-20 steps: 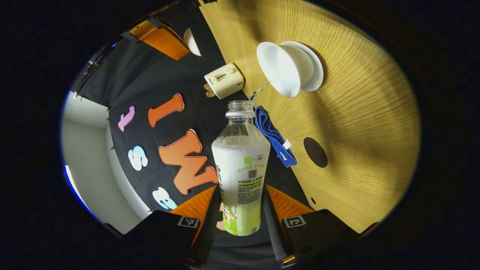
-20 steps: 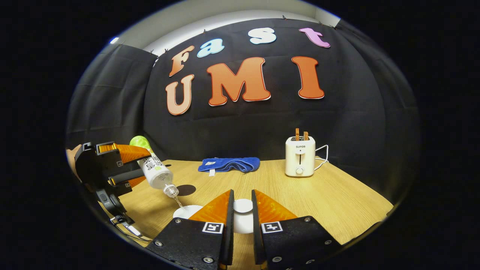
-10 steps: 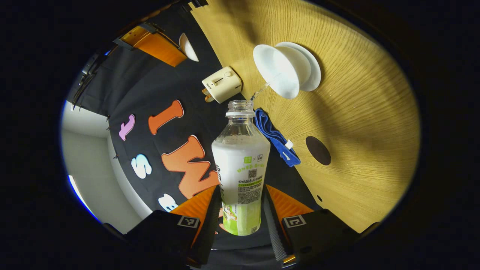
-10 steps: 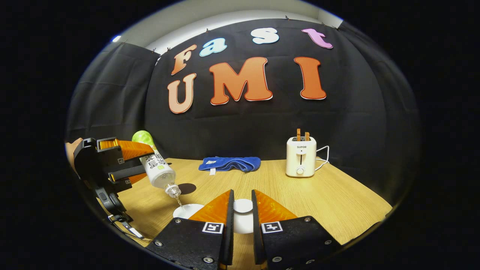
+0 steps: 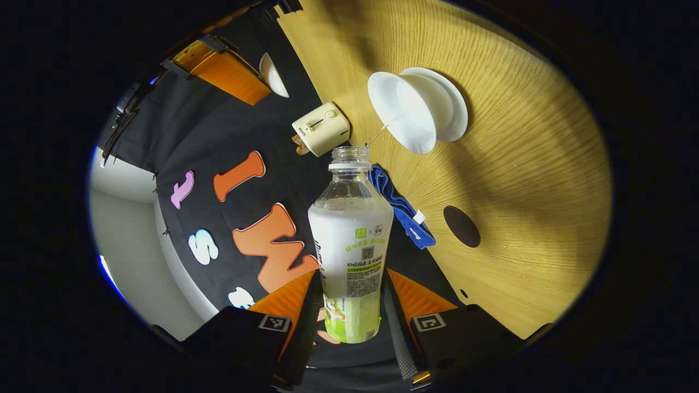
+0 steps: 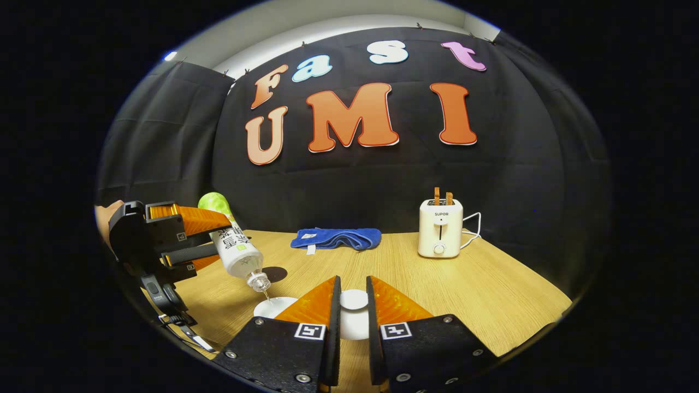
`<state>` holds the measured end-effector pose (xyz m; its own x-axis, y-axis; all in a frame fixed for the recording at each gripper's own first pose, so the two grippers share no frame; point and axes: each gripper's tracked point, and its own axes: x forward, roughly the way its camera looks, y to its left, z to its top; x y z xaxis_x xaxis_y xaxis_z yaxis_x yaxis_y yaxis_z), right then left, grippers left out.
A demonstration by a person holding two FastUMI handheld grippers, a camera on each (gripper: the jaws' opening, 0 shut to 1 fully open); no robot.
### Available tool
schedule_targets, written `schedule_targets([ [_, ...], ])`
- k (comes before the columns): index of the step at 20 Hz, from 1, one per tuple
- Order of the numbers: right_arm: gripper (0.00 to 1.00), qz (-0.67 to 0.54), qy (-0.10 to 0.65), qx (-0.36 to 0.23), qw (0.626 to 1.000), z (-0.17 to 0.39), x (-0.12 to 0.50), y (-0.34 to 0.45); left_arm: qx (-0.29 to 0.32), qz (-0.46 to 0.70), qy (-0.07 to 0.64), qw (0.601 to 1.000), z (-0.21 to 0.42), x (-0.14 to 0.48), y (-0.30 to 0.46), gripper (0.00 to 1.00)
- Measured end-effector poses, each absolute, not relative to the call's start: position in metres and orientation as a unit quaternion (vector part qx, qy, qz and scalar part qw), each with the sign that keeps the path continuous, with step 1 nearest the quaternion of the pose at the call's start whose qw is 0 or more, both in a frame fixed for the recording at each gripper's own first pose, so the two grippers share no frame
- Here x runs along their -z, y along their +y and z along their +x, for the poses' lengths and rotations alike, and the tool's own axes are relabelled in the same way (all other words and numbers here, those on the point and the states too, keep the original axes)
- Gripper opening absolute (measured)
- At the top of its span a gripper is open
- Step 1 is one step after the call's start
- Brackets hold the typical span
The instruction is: Open the teacup lid with one hand, grasp the water bottle and pour water into the teacup with the other hand; after pouring, place the water bottle on the coaster and then close the teacup lid.
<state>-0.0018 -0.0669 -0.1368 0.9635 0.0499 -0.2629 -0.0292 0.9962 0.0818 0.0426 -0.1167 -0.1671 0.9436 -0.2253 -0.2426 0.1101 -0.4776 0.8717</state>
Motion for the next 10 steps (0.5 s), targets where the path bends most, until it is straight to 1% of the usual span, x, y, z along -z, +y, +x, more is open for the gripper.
schedule_targets([
  [1, 0.22, 0.04, 0.133, -0.021, 0.99, -0.002, 0.137, -0.067, 0.17, 0.838, -0.032, 0.518, 0.042, 0.169, -0.117, 0.66],
  [2, 0.22, 0.041, 0.133, -0.021, 0.99, -0.002, 0.138, -0.067, 0.174, 0.83, -0.028, 0.529, 0.043, 0.172, -0.117, 0.63],
  [3, 0.22, 0.042, 0.133, -0.021, 0.99, -0.002, 0.139, -0.068, 0.178, 0.822, -0.023, 0.541, 0.042, 0.174, -0.115, 0.63],
  [5, 0.22, 0.045, 0.133, -0.019, 0.99, -0.002, 0.139, -0.069, 0.182, 0.803, -0.011, 0.568, 0.042, 0.181, -0.112, 0.7],
  [6, 0.23, 0.048, 0.133, -0.019, 0.99, -0.001, 0.138, -0.068, 0.188, 0.789, -0.001, 0.585, 0.042, 0.188, -0.11, 0.63],
  [7, 0.23, 0.05, 0.133, -0.021, 0.99, -0.001, 0.14, -0.067, 0.192, 0.772, 0.008, 0.606, 0.044, 0.194, -0.11, 0.62],
  [8, 0.22, 0.051, 0.133, -0.023, 0.99, -0.001, 0.14, -0.066, 0.192, 0.756, 0.009, 0.626, 0.044, 0.194, -0.111, 0.66],
  [9, 0.22, 0.05, 0.132, -0.024, 0.99, -0.001, 0.139, -0.065, 0.187, 0.74, 0.005, 0.646, 0.042, 0.191, -0.112, 0.62],
  [10, 0.23, 0.049, 0.132, -0.025, 0.99, 0.0, 0.139, -0.064, 0.183, 0.722, 0.002, 0.667, 0.042, 0.188, -0.112, 0.62],
])
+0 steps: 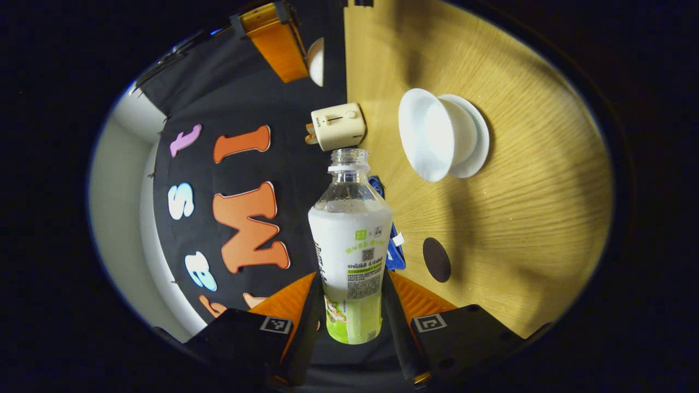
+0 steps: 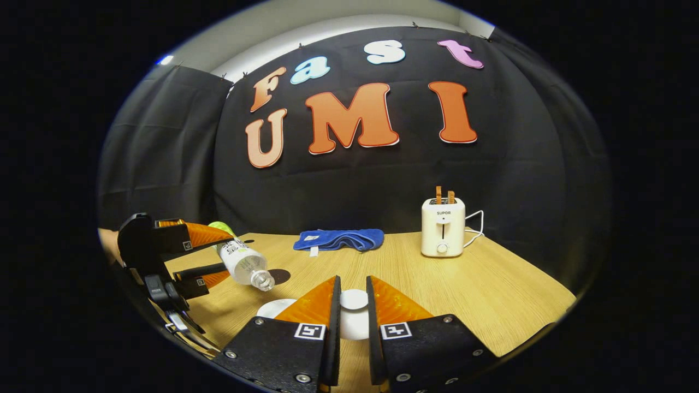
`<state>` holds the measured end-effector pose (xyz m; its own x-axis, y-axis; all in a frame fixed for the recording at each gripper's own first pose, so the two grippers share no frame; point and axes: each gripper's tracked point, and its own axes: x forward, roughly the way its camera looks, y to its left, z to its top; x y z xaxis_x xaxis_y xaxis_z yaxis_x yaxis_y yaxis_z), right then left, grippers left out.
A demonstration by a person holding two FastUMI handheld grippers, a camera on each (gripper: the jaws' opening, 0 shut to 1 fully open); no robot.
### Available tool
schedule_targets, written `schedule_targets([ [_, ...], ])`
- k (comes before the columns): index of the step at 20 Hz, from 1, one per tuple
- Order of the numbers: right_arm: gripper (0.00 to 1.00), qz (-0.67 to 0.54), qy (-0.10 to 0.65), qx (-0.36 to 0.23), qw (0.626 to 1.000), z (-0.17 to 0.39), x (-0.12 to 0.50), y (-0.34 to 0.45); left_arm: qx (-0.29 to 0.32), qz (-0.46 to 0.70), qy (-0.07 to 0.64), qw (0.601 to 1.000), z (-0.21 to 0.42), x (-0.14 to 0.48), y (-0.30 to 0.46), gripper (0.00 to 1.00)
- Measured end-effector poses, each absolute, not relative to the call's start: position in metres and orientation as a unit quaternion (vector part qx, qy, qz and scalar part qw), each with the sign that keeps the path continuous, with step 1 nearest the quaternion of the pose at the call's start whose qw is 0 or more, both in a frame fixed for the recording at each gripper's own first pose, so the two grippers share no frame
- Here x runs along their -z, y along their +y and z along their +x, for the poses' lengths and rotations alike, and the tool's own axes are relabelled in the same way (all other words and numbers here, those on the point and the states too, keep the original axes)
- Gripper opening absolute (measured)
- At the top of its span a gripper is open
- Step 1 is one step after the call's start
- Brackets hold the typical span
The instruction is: Open the teacup lid with one hand, grasp the water bottle and pour water into the teacup with the other hand; after pouring, place the water bottle on the coaster and then close the teacup lid.
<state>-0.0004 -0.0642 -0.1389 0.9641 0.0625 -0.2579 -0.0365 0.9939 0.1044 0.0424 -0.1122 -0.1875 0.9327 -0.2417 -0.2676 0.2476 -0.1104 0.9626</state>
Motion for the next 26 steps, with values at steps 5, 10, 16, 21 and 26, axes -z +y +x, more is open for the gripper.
schedule_targets([
  [5, 0.22, 0.055, 0.129, -0.035, 0.989, 0.002, 0.137, -0.058, 0.168, 0.601, -0.005, 0.781, 0.045, 0.177, -0.105, 0.62],
  [10, 0.22, 0.056, 0.125, -0.048, 0.989, 0.005, 0.133, -0.048, 0.129, 0.452, 0.008, 0.883, 0.06, 0.167, -0.078, 0.65],
  [16, 0.22, 0.042, 0.125, -0.072, 0.989, 0.009, 0.13, -0.025, 0.099, 0.283, 0.028, 0.953, 0.094, 0.157, -0.054, 0.65],
  [21, 0.23, 0.026, 0.129, -0.086, 0.988, 0.008, 0.134, -0.01, 0.084, 0.133, 0.055, 0.986, 0.132, 0.153, -0.038, 0.66],
  [26, 0.22, 0.024, 0.131, -0.093, 0.987, 0.007, 0.137, -0.005, 0.082, 0.035, 0.096, 0.991, 0.156, 0.175, -0.033, 0.66],
])
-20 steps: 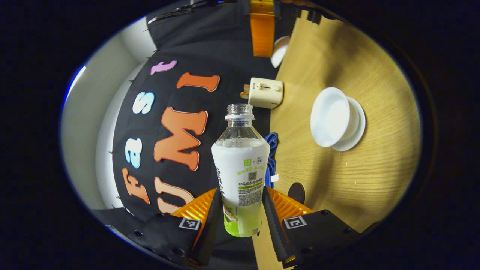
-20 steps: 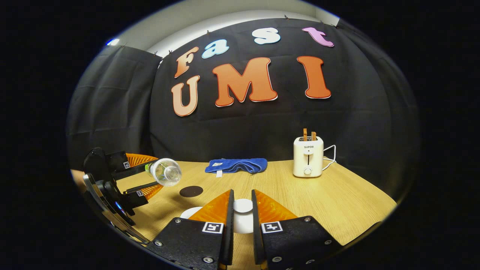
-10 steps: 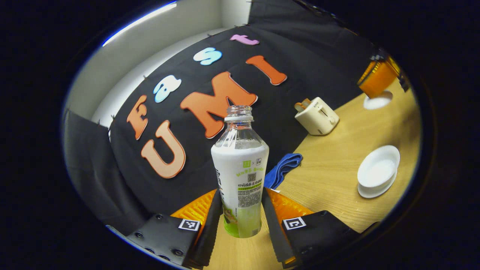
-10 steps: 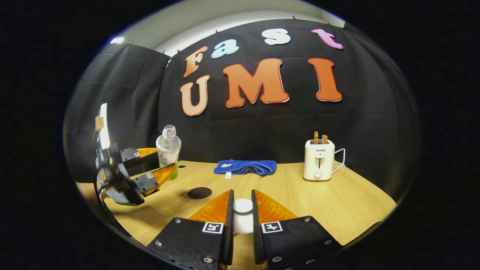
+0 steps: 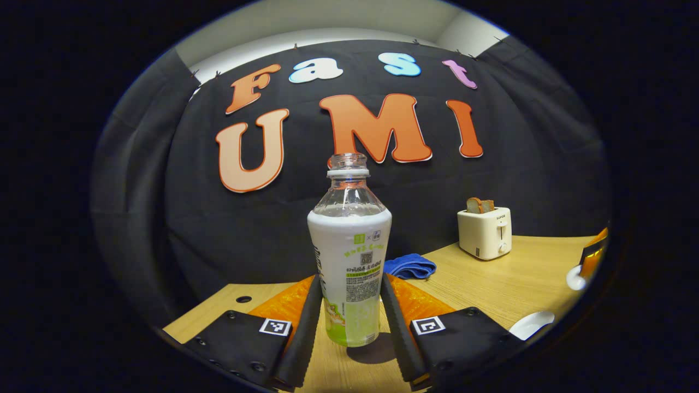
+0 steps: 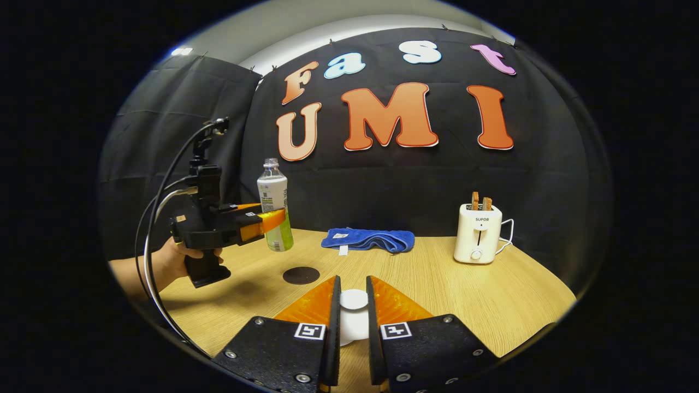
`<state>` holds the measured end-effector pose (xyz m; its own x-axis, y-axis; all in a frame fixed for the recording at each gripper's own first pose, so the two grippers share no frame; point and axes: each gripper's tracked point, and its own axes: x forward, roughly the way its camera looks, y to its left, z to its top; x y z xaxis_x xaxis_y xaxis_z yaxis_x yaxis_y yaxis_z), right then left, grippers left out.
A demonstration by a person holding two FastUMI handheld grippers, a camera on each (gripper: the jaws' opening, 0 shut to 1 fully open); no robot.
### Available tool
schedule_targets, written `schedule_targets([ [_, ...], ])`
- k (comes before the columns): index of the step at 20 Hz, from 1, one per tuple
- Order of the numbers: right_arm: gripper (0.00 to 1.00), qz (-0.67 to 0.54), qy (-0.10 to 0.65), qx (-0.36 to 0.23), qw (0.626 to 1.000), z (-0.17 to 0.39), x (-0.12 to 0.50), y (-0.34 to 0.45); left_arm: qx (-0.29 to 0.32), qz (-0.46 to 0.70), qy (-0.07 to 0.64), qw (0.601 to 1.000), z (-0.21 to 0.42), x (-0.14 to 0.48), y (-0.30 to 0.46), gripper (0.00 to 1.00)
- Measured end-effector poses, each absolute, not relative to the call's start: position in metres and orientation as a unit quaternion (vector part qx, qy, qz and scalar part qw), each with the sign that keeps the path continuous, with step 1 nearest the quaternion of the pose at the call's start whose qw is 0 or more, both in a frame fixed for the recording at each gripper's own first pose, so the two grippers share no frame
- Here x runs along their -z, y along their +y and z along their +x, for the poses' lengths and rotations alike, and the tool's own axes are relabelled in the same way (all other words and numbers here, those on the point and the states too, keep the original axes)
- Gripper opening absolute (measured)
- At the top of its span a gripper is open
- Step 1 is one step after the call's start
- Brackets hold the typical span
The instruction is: Open the teacup lid with one hand, grasp the water bottle and pour water into the teacup with the other hand; after pouring, place the water bottle on the coaster and then close the teacup lid.
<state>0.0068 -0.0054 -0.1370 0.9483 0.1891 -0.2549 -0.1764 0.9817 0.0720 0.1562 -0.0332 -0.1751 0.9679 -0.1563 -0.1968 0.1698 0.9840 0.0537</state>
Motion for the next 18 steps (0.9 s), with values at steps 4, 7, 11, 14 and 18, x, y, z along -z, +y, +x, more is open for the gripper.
schedule_targets([
  [4, 0.22, 0.025, 0.137, -0.089, 0.986, 0.006, 0.141, -0.009, 0.088, -0.025, 0.139, 0.986, 0.16, 0.214, -0.037, 0.66],
  [7, 0.22, 0.023, 0.139, -0.09, 0.986, 0.004, 0.142, -0.009, 0.094, -0.036, 0.167, 0.981, 0.163, 0.237, -0.043, 0.64],
  [11, 0.22, 0.025, 0.143, -0.09, 0.985, 0.003, 0.146, -0.009, 0.098, -0.044, 0.178, 0.978, 0.166, 0.25, -0.047, 0.63],
  [14, 0.22, 0.025, 0.145, -0.09, 0.985, 0.004, 0.148, -0.008, 0.097, -0.046, 0.187, 0.977, 0.168, 0.258, -0.046, 0.66],
  [18, 0.22, 0.027, 0.145, -0.091, 0.985, 0.006, 0.147, -0.007, 0.095, -0.044, 0.195, 0.975, 0.168, 0.268, -0.046, 0.66],
])
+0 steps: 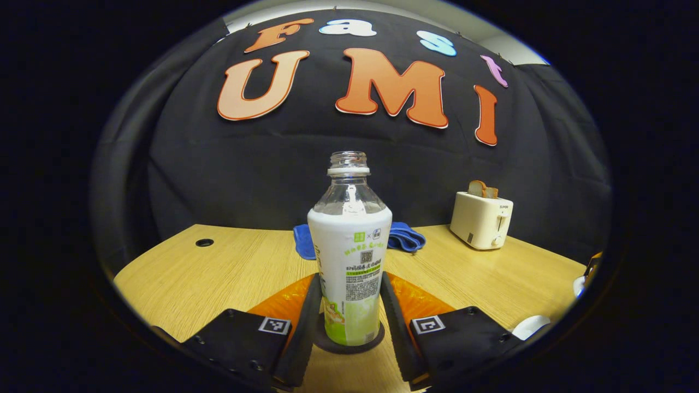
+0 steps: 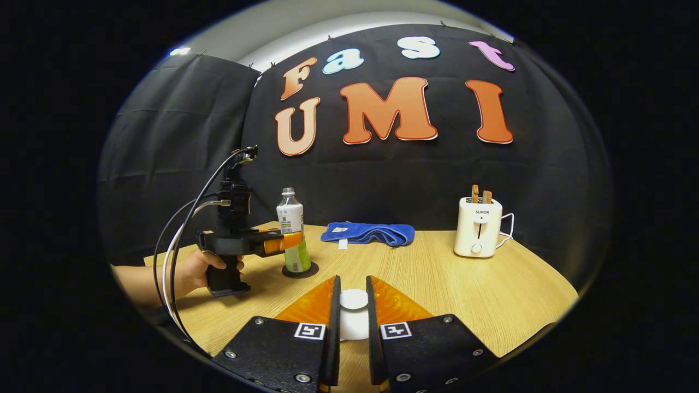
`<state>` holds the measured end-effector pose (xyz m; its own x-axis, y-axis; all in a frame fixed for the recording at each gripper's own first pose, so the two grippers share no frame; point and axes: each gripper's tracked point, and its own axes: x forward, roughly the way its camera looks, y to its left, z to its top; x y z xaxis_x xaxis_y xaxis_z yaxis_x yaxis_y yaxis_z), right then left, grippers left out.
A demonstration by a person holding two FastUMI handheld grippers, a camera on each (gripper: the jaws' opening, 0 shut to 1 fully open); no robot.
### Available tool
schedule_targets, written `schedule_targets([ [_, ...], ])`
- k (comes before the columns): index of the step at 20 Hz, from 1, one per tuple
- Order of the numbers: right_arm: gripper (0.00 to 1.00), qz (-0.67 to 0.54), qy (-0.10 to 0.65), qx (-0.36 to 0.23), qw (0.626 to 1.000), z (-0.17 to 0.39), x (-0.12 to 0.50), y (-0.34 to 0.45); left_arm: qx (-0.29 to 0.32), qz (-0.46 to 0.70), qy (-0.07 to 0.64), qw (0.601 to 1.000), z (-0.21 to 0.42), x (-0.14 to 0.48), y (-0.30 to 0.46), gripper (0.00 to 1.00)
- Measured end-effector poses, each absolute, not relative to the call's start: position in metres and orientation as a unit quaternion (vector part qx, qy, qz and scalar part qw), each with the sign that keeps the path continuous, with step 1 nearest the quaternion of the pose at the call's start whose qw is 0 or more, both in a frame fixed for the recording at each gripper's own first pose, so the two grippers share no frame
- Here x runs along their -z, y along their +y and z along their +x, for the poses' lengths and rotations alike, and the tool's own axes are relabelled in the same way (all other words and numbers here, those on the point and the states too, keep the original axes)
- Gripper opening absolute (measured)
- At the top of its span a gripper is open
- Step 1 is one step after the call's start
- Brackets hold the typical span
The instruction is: Open the teacup lid with one hand, grasp the water bottle and pour water into the teacup with the other hand; after pouring, place the water bottle on the coaster and then close the teacup lid.
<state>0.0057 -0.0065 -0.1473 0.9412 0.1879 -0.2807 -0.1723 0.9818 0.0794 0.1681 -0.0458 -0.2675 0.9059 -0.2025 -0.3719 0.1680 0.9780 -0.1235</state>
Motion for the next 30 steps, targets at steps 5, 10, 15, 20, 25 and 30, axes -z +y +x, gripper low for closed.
schedule_targets([
  [5, 0.22, 0.029, 0.144, -0.095, 0.985, 0.008, 0.148, -0.001, 0.102, -0.045, 0.205, 0.972, 0.162, 0.274, -0.046, 0.72],
  [10, 0.22, 0.036, 0.15, -0.1, 0.983, 0.011, 0.154, 0.007, 0.099, 0.009, 0.184, 0.978, 0.15, 0.261, -0.047, 0.98],
  [15, 0.22, 0.035, 0.151, -0.112, 0.982, 0.015, 0.158, 0.022, 0.094, 0.03, 0.15, 0.984, 0.135, 0.242, -0.056, 0.99],
  [20, 0.23, 0.025, 0.169, -0.117, 0.978, 0.019, 0.176, 0.033, 0.083, 0.033, 0.112, 0.99, 0.116, 0.212, -0.061, 0.98],
  [25, 0.23, 0.019, 0.186, -0.121, 0.975, 0.025, 0.192, 0.043, 0.076, 0.036, 0.102, 0.991, 0.103, 0.199, -0.054, 0.98],
  [30, 0.23, 0.012, 0.2, -0.117, 0.973, 0.027, 0.204, 0.044, 0.076, 0.026, 0.088, 0.993, 0.094, 0.188, -0.051, 0.98],
])
